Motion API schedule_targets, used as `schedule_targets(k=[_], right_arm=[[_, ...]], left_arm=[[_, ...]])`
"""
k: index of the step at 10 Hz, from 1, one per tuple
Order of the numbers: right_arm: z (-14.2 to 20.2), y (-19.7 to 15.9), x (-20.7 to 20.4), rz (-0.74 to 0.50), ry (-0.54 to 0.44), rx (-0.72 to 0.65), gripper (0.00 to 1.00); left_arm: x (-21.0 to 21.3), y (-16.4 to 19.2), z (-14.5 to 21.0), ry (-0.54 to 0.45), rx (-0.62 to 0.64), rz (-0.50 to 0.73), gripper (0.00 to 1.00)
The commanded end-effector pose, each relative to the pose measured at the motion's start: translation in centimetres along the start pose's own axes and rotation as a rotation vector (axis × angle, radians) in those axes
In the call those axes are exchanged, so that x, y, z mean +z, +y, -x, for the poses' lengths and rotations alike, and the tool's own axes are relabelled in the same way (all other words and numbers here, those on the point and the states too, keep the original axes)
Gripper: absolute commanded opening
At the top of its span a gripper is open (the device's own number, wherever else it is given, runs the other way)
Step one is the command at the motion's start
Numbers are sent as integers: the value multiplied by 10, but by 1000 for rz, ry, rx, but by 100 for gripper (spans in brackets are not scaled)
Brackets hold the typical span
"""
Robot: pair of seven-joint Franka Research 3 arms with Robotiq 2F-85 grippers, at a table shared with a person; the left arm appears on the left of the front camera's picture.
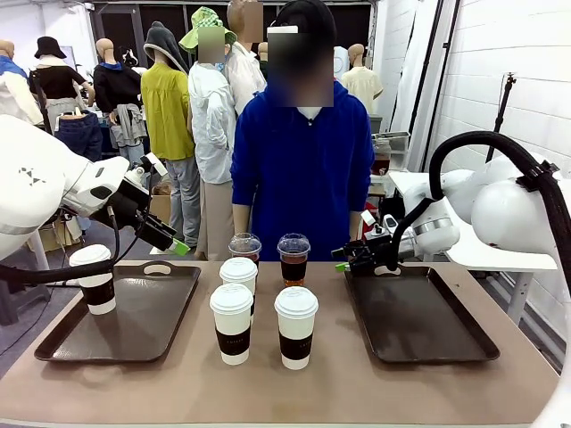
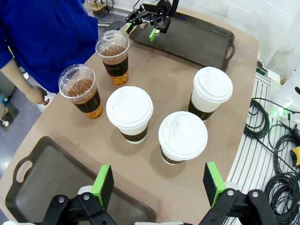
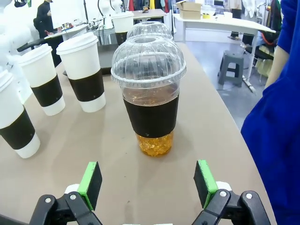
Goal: Distribute the coffee onto the tray.
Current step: Pick up one iced Americano and place it on the right Handle tray.
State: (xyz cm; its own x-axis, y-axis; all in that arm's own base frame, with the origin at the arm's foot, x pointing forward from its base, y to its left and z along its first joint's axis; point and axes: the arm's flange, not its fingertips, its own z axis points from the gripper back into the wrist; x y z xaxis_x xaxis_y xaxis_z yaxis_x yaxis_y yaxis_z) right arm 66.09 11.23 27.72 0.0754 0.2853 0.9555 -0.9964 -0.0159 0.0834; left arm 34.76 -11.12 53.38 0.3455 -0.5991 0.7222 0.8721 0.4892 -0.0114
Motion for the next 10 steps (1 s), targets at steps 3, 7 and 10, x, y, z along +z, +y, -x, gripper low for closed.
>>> schedule_targets(k=[3,7,10], right_arm=[[-1,3,1,0,0,-1,100],[8,-6,-18,-24,-31,-4,100],[17,-9,-38,-53,-79,13,100]], left_arm=[[-1,2,1,-14,-3,18,100],[-1,2,1,-14,-3,18,100],[-1,2,1,-14,-3,18,100]])
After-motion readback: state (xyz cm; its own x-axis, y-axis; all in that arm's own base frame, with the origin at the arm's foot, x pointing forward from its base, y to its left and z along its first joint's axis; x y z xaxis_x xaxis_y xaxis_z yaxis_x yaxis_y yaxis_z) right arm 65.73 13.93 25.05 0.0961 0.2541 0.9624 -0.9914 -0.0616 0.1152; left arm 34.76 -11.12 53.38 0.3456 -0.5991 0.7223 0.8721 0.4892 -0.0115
